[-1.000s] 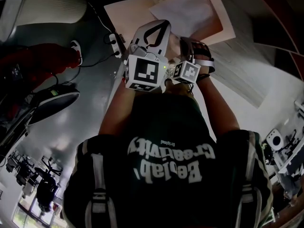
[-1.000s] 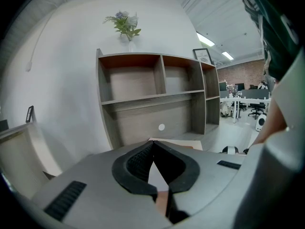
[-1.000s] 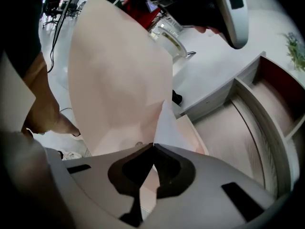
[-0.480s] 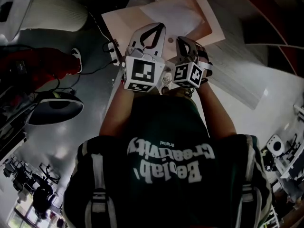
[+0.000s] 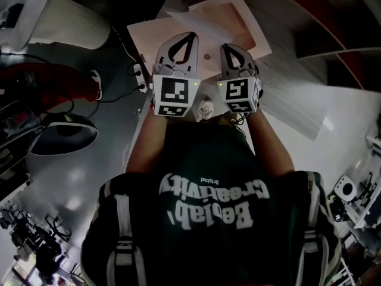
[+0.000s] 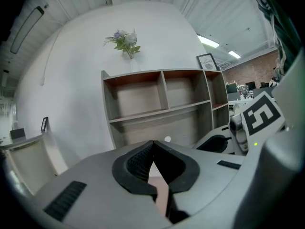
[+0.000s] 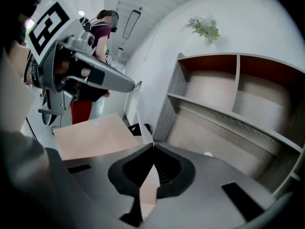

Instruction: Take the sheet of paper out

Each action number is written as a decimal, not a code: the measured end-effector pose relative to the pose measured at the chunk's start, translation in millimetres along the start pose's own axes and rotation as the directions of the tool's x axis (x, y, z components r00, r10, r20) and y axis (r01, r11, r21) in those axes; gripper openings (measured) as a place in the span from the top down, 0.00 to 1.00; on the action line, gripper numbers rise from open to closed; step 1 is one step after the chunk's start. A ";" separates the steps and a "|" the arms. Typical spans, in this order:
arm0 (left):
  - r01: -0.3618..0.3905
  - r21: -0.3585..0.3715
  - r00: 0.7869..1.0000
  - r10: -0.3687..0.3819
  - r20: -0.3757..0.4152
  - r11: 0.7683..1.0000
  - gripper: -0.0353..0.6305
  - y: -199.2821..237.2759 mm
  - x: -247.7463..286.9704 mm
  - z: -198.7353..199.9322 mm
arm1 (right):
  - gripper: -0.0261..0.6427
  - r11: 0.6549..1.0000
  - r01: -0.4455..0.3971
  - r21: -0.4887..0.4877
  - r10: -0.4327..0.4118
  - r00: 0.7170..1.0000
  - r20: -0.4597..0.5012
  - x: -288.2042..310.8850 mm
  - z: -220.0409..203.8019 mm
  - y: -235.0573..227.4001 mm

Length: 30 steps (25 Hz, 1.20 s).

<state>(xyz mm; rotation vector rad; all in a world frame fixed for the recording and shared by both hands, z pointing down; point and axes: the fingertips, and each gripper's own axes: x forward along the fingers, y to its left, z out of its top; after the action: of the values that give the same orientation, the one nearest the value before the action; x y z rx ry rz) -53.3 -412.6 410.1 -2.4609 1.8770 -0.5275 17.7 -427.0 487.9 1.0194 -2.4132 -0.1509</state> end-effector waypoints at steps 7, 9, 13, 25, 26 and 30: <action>0.011 0.010 0.999 -0.011 0.047 1.000 0.92 5.0 -12.2 23.9 | 0.91 0.991 0.081 0.110 -0.089 0.993 0.072 -32.5 42.5 -28.2; 0.016 0.011 0.998 -0.017 0.065 1.000 0.92 8.6 -16.6 31.4 | 0.91 0.985 0.113 0.133 -0.125 0.988 0.089 -41.9 54.2 -35.8; 0.025 0.012 0.994 -0.026 0.107 1.000 0.92 13.1 -40.1 47.4 | 0.91 0.975 0.168 0.144 -0.185 0.976 0.118 -71.3 76.3 -37.4; 0.145 0.073 0.963 -0.158 0.216 0.987 0.92 26.1 -116.6 96.8 | 0.91 0.894 0.395 0.213 -0.433 0.885 0.173 -162.3 151.5 -22.5; 0.154 0.076 0.961 -0.168 0.222 0.985 0.92 28.5 -120.8 99.1 | 0.91 0.884 0.416 0.213 -0.453 0.875 0.173 -168.5 156.0 -21.1; 0.185 0.077 0.949 -0.199 0.246 0.980 0.92 35.9 -140.0 101.4 | 0.91 0.847 0.482 0.223 -0.520 0.838 0.163 -192.6 162.9 -10.8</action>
<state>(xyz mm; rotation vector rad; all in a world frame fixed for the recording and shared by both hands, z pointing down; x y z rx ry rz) -92.1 -311.7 270.4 -2.5485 1.5212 -0.2451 56.8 -315.8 264.6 1.7973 -2.3152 -0.2484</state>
